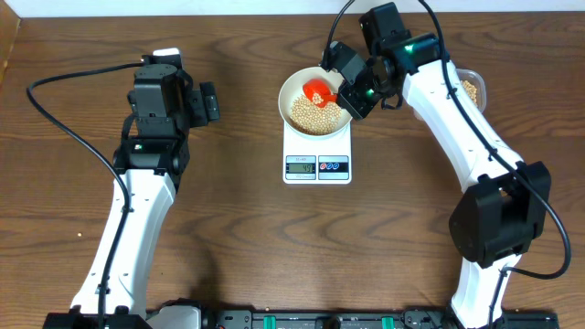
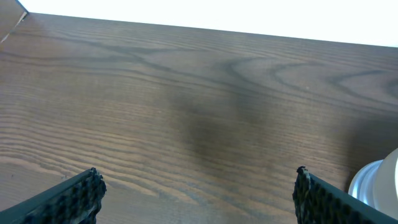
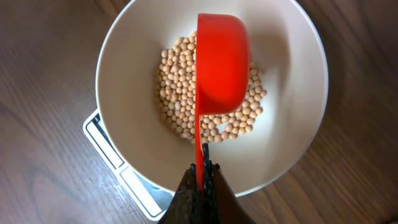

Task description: Scoop item into bowl and weigh 50g on scale

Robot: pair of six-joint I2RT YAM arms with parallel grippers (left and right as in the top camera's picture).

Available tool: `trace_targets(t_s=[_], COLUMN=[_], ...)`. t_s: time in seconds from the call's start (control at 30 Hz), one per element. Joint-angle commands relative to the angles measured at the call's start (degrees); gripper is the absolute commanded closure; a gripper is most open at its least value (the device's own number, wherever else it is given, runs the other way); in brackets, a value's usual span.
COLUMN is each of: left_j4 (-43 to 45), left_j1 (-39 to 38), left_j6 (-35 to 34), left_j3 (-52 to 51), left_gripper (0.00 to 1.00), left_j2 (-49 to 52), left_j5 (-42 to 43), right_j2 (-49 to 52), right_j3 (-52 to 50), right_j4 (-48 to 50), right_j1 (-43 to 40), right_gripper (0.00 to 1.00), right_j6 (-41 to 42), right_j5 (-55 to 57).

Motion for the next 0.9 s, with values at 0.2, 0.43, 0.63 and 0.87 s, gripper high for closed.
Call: trace_targets(t_s=[0.2, 0.43, 0.63, 0.87], left_j4=[0.0, 0.0, 0.0, 0.0], left_j1=[0.2, 0.2, 0.2, 0.2], left_j6=[1.0, 1.0, 1.0, 1.0], left_j3=[0.3, 0.3, 0.3, 0.3], left_gripper=[0.01, 0.01, 0.01, 0.01], left_j2=[0.3, 0.3, 0.3, 0.3], left_j5=[0.1, 0.1, 0.1, 0.1], right_j2=[-1.6, -1.6, -1.6, -1.6], right_j3=[1.6, 1.6, 1.6, 1.6], right_j4=[0.1, 0.1, 0.0, 0.0], right_j1=[-4.8, -6.9, -7.0, -6.9], right_gripper=[0.99, 0.99, 0.99, 0.99], right_j6=[3.0, 3.9, 3.9, 3.8], right_j5=[-12.4, -14.6, -14.6, -14.5])
